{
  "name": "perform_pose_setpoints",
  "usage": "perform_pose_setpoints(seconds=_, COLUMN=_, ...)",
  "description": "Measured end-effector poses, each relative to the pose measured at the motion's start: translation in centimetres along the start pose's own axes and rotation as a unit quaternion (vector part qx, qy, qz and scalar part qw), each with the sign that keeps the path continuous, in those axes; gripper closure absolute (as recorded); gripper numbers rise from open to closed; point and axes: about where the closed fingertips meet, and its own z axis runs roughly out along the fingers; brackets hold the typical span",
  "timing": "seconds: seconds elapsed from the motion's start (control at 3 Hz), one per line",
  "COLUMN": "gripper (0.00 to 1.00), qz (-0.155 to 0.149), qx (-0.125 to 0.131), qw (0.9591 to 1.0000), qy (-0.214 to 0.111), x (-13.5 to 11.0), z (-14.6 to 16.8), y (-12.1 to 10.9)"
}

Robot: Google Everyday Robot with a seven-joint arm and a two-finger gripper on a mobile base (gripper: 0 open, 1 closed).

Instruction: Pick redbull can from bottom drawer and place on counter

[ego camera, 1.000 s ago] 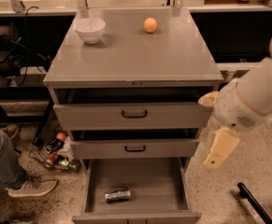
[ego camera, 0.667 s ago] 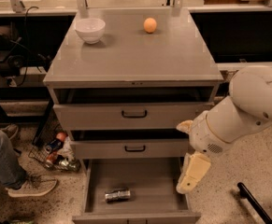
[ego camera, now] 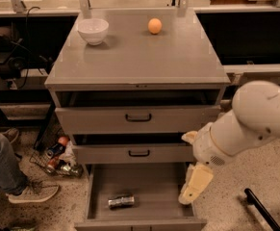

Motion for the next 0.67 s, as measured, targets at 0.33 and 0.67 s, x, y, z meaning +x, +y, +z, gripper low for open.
perform_pose_setpoints(seconds=0.33, gripper=0.0, qz=0.03, qx=-0.018, qw=0.9994, qy=-0.002, x=4.0, z=8.5, y=0.2)
perform_pose_setpoints(seconds=0.67, gripper=0.0, qz=0.049, qx=-0.024, qw=0.9983, qy=-0.021, x=6.3, z=16.4, y=-1.0)
